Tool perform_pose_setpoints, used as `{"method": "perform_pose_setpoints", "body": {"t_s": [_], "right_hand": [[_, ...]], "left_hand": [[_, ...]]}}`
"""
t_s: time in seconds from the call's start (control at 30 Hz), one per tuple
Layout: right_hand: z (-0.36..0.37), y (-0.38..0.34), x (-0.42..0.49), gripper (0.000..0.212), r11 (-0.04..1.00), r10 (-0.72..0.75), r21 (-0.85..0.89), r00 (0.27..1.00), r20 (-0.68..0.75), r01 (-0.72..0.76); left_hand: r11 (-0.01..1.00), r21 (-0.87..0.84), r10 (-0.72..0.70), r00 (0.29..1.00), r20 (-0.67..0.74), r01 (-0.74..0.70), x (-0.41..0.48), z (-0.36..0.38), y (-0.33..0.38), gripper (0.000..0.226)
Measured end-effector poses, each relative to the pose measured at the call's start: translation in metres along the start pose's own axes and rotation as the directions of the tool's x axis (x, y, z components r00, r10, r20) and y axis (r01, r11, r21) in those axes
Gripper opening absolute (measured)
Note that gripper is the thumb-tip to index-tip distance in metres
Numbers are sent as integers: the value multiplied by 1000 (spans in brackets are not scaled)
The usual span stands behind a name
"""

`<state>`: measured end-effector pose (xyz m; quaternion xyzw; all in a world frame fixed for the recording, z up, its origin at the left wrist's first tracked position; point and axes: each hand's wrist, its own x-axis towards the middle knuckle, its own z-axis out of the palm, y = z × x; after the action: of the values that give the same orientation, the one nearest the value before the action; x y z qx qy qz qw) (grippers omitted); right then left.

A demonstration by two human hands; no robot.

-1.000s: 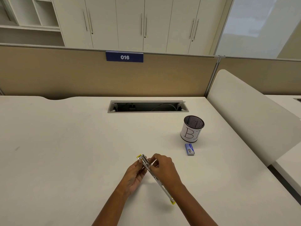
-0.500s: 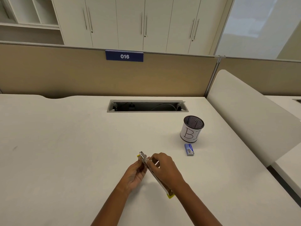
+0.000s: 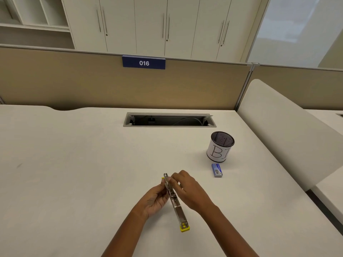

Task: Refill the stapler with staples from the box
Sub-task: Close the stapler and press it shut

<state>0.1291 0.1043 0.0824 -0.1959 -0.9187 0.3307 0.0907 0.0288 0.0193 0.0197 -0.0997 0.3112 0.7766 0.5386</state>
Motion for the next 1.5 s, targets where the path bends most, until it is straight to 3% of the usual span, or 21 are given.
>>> {"method": "perform_pose_setpoints", "body": {"t_s": [0.17, 0.27, 0.47, 0.53, 0.67, 0.87, 1.17, 1.4, 1.5], "right_hand": [[0, 9, 5, 34, 1000, 11, -3, 1000, 10, -10], [1, 13, 2, 35, 997, 17, 75, 1000, -11, -16], [1, 18, -6, 18, 969, 14, 248, 991, -130, 18], [0, 19, -11, 7, 929, 37, 370, 996, -86, -3], [4, 21, -15, 28, 869, 82, 491, 996, -29, -57], [9, 19, -13, 27, 818, 165, 567, 984, -68, -98], [12, 18, -16, 24, 828, 177, 548, 983, -50, -121], [4, 32, -33, 73, 951, -98, 304, 983, 152, 48], [5, 31, -35, 81, 952, -169, 281, 975, 142, 124]], "left_hand": [[995, 76, -64, 998, 27, 62, -7, 4, -2, 38], [992, 106, -71, 997, 33, 67, -11, 8, -2, 32], [991, 123, -47, 999, 23, 44, -8, 5, -1, 39], [992, 118, -55, 998, 30, 51, -10, 5, -1, 34], [991, 122, -54, 998, 34, 50, -11, 5, -3, 39], [981, 193, -36, 998, 54, 25, -10, 8, -7, 47], [966, 258, -16, 1000, 11, 12, -13, 8, -4, 30], [972, 230, 43, 999, -19, -37, -10, 1, 9, 26], [974, 218, 66, 997, -34, -57, -7, 0, 10, 26]]}}
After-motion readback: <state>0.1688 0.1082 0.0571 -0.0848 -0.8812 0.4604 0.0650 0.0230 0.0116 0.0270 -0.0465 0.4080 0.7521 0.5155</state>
